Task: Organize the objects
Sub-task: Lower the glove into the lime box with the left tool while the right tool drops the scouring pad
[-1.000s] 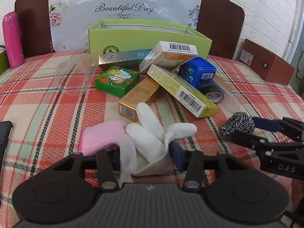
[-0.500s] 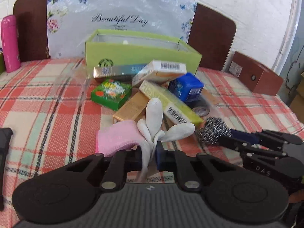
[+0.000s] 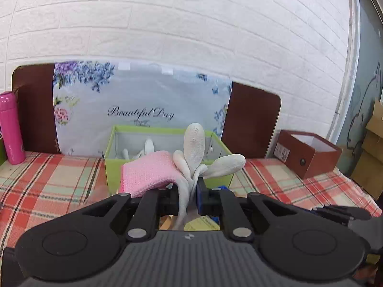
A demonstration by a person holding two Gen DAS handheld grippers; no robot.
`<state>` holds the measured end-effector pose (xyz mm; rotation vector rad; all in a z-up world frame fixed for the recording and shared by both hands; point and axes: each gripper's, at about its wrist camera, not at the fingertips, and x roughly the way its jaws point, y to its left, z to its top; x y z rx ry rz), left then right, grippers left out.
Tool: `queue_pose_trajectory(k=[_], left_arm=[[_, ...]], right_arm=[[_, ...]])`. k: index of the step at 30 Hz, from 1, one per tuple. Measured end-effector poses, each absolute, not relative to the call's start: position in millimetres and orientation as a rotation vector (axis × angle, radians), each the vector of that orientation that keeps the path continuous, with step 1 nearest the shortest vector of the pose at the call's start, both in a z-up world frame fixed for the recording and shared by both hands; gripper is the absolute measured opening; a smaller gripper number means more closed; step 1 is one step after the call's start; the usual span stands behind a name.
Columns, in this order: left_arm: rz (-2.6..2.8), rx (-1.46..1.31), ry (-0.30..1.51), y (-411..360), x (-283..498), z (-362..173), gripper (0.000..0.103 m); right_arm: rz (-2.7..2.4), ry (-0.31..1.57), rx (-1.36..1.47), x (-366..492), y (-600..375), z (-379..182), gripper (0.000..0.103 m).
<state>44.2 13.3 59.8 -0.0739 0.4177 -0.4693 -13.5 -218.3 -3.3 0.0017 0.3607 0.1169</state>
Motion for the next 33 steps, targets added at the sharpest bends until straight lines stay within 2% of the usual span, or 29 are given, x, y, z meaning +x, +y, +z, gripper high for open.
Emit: queue_pose_trajectory(k=[3, 4, 6, 11, 12, 13, 17, 25, 33], left_arm=[[-0.477, -0.075, 0.422, 12, 42, 57, 0.011], [-0.478, -0.074, 0.432, 11, 42, 54, 0.011], [-0.471, -0.073, 0.460, 11, 43, 47, 0.011], [-0.460, -0.082, 0.487, 14, 45, 42, 0.011], [-0.458, -0.082, 0.485, 14, 45, 42, 0.011], [-0.456, -0.081, 0.482, 14, 45, 43, 0.011], [-0.456, -0.080, 0.477, 14, 47, 45, 0.011], [-0.480, -0.069, 0.435, 9, 71, 63, 0.011], [-0.501, -0.158, 0.449, -11, 154, 82, 0.011]], right_arm=[[0.108, 0.365, 0.016, -14, -222, -8, 0.012], [0.131, 0.385, 0.029, -15, -223, -12, 0.033], [0.169, 0.465, 0.053, -17, -220, -26, 0.066], [0.255, 0.602, 0.066, -18, -202, -60, 0.067], [0.280, 0.621, 0.079, -18, -200, -64, 0.061], [0.306, 0.634, 0.081, -17, -197, -66, 0.044], [0.343, 0.615, 0.009, -18, -186, -58, 0.034], [0.268, 0.443, 0.053, -1, -211, -6, 0.032], [0.168, 0.270, 0.053, 65, -226, 45, 0.032]])
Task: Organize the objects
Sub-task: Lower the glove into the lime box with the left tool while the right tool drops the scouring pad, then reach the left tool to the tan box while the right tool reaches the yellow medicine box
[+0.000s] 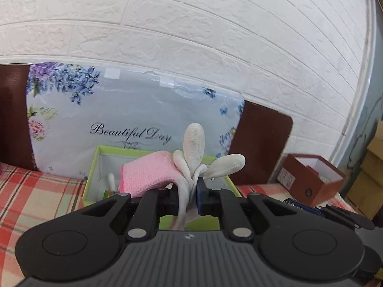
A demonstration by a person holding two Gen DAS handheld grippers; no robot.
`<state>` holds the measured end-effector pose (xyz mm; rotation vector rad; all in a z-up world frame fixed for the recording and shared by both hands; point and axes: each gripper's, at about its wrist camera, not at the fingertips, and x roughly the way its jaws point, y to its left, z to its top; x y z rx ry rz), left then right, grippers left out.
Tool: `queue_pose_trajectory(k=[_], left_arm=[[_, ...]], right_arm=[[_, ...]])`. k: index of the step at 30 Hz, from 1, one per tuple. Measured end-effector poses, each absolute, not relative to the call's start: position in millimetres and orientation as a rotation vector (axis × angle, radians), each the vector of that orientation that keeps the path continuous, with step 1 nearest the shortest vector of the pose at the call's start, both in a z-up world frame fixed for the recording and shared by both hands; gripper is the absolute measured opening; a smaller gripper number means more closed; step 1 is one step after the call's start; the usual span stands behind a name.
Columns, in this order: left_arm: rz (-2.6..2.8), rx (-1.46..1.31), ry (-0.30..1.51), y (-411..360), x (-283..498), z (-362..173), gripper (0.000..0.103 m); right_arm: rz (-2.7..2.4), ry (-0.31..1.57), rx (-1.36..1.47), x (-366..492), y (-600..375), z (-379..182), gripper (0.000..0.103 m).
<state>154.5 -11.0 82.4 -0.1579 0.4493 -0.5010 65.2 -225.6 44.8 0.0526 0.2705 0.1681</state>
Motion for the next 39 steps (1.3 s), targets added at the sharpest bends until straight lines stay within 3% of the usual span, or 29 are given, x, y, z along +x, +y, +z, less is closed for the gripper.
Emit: queue_pose_trajectory(k=[9, 11, 12, 13, 16, 18, 39], left_arm=[[-0.456, -0.141, 0.483, -32, 240, 66, 0.013], [-0.436, -0.116, 0.468, -33, 248, 57, 0.035], [-0.404, -0.092, 0.487, -34, 252, 50, 0.074], [-0.359, -0.074, 0.511, -34, 253, 44, 0.095], [-0.325, -0.058, 0.508, -25, 246, 32, 0.096], [-0.341, -0.057, 0.517, -20, 242, 27, 0.096], [-0.244, 0.001, 0.472, -36, 132, 82, 0.096]], right_arm=[[0.091, 0.205, -0.018, 162, -221, 38, 0.033], [0.085, 0.210, -0.042, 181, -217, 27, 0.038], [0.094, 0.225, -0.054, 190, -217, 20, 0.053], [0.094, 0.259, -0.069, 199, -216, 13, 0.074], [0.004, 0.292, -0.111, 201, -217, -8, 0.095], [-0.013, 0.290, -0.098, 197, -223, -14, 0.100], [0.004, 0.248, 0.154, 100, -251, 39, 0.103]])
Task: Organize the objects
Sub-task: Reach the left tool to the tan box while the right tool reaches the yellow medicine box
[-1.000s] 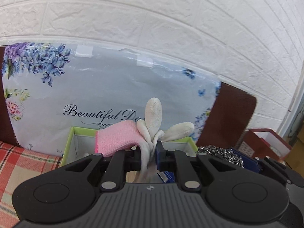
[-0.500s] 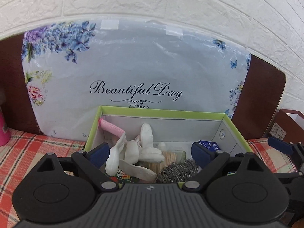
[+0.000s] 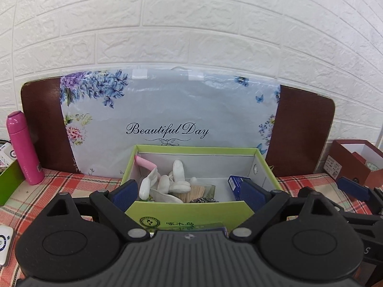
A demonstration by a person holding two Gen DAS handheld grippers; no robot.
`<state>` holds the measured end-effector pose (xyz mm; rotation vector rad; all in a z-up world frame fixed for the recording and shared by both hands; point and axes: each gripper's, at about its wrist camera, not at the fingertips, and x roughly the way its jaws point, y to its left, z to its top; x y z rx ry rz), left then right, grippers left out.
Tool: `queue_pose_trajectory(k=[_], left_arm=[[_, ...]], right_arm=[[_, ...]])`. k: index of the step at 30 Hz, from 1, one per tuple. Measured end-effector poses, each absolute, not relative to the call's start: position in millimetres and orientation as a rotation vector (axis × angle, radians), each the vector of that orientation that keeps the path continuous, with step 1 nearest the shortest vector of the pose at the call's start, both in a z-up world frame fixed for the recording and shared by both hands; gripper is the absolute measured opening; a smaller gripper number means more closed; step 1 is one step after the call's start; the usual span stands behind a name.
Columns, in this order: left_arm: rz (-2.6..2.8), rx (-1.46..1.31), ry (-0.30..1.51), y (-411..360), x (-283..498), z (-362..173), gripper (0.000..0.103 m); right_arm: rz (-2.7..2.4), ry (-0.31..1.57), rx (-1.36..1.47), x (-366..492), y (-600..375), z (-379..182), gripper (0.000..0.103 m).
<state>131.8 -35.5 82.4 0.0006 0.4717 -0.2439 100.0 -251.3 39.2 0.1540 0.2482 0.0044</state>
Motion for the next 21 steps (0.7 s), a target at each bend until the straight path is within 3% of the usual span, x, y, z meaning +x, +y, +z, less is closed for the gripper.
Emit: queue_pose_trajectory(k=[10, 21], left_arm=[[-0.275, -0.075, 0.463, -11, 71, 69, 0.096], [-0.306, -0.173, 0.614, 16, 44, -5, 0.096]], right_arm=[[0.105, 0.284, 0.270, 47, -254, 26, 0.103], [0.212, 0.482, 0.238, 16, -225, -44, 0.103]])
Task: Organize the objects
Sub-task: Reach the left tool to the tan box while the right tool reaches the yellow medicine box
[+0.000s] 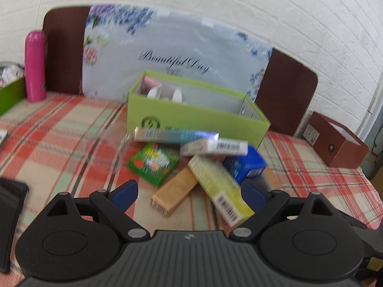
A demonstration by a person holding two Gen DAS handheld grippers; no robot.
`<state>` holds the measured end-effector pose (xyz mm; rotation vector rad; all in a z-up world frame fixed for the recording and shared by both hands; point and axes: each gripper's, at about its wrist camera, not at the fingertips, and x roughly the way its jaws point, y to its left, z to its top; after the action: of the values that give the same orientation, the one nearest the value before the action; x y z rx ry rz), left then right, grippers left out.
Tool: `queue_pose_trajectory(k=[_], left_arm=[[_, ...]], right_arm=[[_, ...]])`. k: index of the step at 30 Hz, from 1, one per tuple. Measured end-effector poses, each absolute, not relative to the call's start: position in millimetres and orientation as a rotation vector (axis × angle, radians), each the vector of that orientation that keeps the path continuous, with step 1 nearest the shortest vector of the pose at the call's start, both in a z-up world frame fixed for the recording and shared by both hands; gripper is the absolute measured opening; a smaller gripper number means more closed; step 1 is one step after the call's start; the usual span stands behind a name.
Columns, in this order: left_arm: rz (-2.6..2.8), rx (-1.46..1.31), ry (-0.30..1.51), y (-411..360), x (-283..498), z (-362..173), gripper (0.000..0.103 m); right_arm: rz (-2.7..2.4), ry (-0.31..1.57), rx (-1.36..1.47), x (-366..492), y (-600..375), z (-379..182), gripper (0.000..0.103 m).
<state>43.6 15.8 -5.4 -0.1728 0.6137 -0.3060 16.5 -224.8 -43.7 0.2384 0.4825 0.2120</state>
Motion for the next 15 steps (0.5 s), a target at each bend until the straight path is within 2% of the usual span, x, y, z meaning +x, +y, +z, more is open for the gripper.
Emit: queue_pose_trajectory(k=[4, 12, 14, 15], left_arm=[[-0.337, -0.170, 0.617, 28, 38, -19, 0.091], [-0.385, -0.136, 0.611, 27, 53, -29, 0.089], [-0.390, -0.120, 0.621, 24, 61, -32, 0.086], [-0.395, -0.117, 0.628, 23, 65, -34, 0.083]], right_arm=[[0.218, 0.520, 0.220, 20, -211, -55, 0.103], [0.162, 0.554, 0.108, 48, -185, -67, 0.103], [0.160, 0.577, 0.092, 53, -183, -71, 0.083], [0.179, 0.588, 0.087, 52, -183, -71, 0.067]])
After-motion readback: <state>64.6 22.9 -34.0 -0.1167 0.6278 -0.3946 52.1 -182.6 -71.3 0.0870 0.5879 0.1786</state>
